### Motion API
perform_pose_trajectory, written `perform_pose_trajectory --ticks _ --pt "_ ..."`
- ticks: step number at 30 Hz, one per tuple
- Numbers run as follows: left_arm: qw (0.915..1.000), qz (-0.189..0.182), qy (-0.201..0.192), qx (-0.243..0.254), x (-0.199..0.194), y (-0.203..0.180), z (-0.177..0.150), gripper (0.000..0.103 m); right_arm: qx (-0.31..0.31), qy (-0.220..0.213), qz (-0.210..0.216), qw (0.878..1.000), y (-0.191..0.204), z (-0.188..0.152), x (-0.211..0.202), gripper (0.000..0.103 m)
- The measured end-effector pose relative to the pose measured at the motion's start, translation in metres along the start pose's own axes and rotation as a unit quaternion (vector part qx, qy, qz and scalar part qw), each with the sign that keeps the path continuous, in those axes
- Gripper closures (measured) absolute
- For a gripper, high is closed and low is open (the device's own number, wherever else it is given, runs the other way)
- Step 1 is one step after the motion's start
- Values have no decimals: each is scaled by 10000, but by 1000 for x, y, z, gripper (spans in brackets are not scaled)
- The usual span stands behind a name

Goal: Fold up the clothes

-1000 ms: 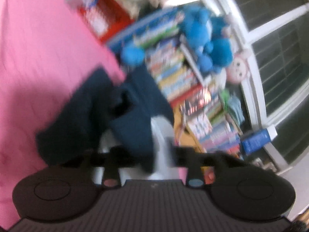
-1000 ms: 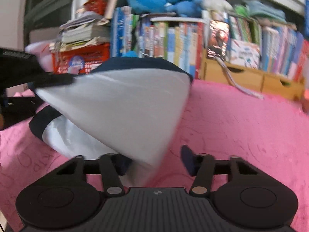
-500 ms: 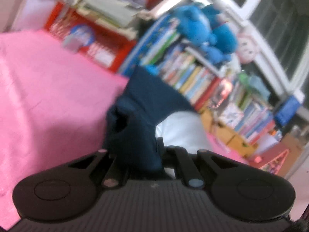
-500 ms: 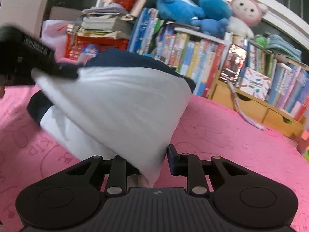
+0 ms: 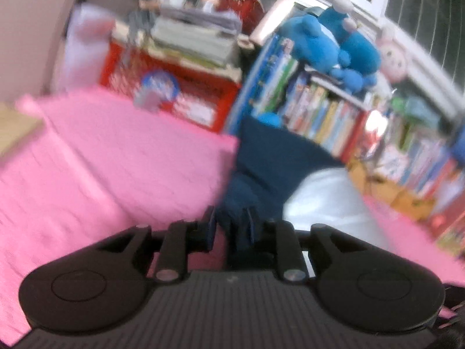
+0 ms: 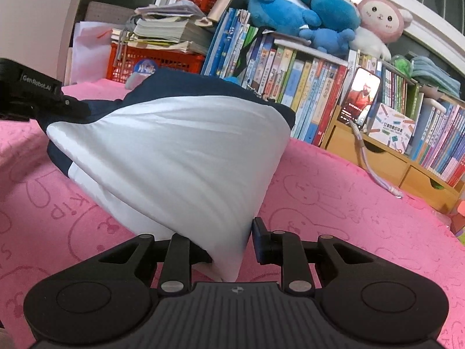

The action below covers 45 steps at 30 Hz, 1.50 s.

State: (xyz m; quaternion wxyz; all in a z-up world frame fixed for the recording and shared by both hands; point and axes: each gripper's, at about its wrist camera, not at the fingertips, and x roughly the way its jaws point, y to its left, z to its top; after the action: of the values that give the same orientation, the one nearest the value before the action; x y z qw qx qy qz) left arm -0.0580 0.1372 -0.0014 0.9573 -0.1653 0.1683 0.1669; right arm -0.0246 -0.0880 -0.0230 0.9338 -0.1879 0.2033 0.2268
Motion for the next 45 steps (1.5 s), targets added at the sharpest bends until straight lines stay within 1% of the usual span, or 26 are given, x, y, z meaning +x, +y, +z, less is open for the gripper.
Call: perform_pose_trajectory --ticks 2,3,4,5,6,7,8,10,11,12,14,15,17,19,21,23,29,32,35,37,38,39,40,41,43,45 --pt "9978 578 -189 266 -10 1 5 85 54 -10 -13 10000 -1 0 0 78" --pt "9968 648 -270 388 -17 0 7 85 89 -13 -17 10000 -2 -1 0 79" --pt "9963 542 -351 568 -28 0 9 85 144 -18 -10 9999 -4 -1 0 79" --pt "9938 375 -387 973 -39 -8 6 85 216 -22 6 9998 -6 -2 -1 79" --pt "9882 196 -403 1463 -49 -19 2 85 270 -22 25 9996 -8 -2 0 79" --pt "9799 17 -418 1949 -60 -29 -3 85 321 -21 44 9995 -9 -2 0 79" --pt "9673 -148 -400 2500 -68 -43 -10 85 344 -18 58 9994 -10 -2 0 79" --pt "9350 -604 -273 3483 -80 -71 -32 83 389 -14 88 9992 -12 -2 0 79" --pt "9218 -807 -212 3786 -83 -82 -40 83 395 -15 92 9992 -12 -2 0 79" --pt "9116 -1009 -146 3983 -83 -92 -47 83 401 -16 97 9991 -12 -2 0 79" --pt "8991 -1368 -49 4158 -76 -110 -55 82 412 -18 106 9991 -13 -3 0 79" --pt "8967 -1492 -28 4168 -71 -117 -57 82 419 -18 111 9991 -14 -3 0 79" --pt "8996 -1605 -67 4060 -60 -128 -58 82 462 -8 133 9988 -15 -3 0 79" --pt "9024 -1612 -98 3996 -50 -131 -58 83 502 7 139 9986 -16 -3 -1 79" --pt "8995 -1592 -92 4068 -42 -133 -59 83 548 43 143 9984 -16 -4 0 79" --pt "8830 -1616 -128 4406 -42 -135 -63 83 602 69 169 9980 -17 -5 -1 79" --pt "8114 -1802 -266 5555 -57 -136 -83 80 665 79 195 9976 -18 -5 0 79" --pt "7803 -1938 -271 5939 -55 -143 -96 74 707 70 202 9973 -19 -5 0 79" --pt "7521 -1796 -515 6320 -51 -153 -109 71 815 73 235 9964 -22 -5 -1 79" --pt "7427 -1469 -656 6501 -41 -157 -111 73 855 75 245 9960 -22 -6 -1 79" --pt "7440 -1394 -616 6506 -38 -157 -108 86 855 69 238 9960 -22 -6 -1 79" --pt "7478 -1363 -530 6477 -35 -157 -104 94 850 66 229 9961 -21 -6 -1 79" --pt "7515 -1331 -443 6447 -32 -157 -101 94 845 63 224 9961 -21 -5 -1 79" --pt "7517 -1299 -396 6453 -30 -156 -98 94 836 58 219 9962 -20 -5 -2 79" --pt "7386 -1107 -434 6636 -31 -152 -101 94 817 47 208 9964 -19 -5 -2 79" --pt "7345 -892 -370 6717 -29 -141 -101 94 820 38 164 9965 -19 -5 -2 79"
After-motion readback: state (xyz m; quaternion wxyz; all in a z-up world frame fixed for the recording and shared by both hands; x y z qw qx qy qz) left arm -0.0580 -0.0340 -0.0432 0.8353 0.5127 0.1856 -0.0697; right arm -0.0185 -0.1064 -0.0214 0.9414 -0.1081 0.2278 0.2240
